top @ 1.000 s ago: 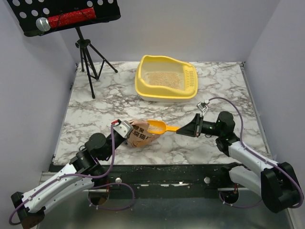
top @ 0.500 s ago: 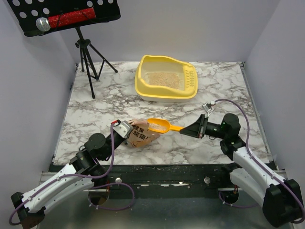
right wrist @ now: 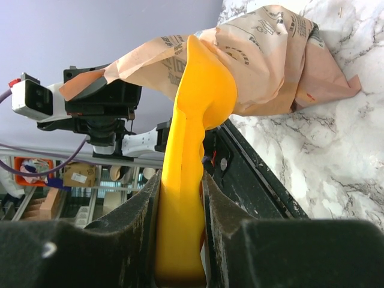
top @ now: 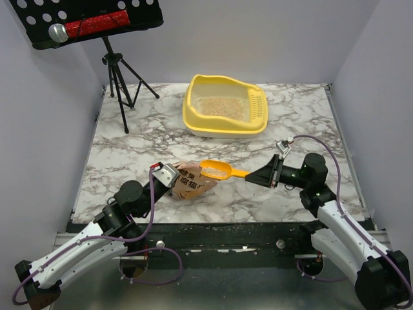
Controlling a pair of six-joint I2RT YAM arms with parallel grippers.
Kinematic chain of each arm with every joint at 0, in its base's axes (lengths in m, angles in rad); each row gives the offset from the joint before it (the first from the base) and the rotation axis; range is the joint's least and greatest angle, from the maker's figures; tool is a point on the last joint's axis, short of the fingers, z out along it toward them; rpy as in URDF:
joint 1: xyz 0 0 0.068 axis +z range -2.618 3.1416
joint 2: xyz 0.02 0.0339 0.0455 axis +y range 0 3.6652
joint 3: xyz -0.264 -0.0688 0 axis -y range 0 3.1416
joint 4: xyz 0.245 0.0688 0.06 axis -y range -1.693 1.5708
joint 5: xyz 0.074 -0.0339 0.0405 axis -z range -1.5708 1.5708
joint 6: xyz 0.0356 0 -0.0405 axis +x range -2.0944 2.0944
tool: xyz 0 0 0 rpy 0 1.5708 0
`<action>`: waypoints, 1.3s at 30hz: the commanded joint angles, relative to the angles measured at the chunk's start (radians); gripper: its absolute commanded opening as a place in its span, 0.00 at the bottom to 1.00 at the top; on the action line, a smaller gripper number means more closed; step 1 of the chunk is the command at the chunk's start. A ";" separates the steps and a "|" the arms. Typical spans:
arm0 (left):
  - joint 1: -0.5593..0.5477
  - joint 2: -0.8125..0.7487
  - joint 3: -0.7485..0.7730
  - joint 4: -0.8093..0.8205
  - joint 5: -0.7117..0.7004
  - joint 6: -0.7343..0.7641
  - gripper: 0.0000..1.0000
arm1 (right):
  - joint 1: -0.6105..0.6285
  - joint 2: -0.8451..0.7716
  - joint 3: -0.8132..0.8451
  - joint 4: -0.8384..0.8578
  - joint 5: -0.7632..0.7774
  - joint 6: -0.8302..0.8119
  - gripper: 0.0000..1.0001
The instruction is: Fill the litter box with clean litter
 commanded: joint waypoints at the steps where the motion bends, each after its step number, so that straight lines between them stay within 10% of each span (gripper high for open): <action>1: -0.006 -0.020 0.008 0.116 0.051 -0.004 0.00 | -0.004 0.007 0.078 -0.135 -0.004 -0.091 0.00; 7: -0.006 0.003 0.017 0.118 0.054 -0.012 0.00 | -0.004 0.112 0.262 -0.530 0.055 -0.407 0.01; 39: -0.005 -0.010 0.065 0.043 -0.079 -0.021 0.00 | 0.456 0.656 0.982 -1.167 0.526 -0.773 0.00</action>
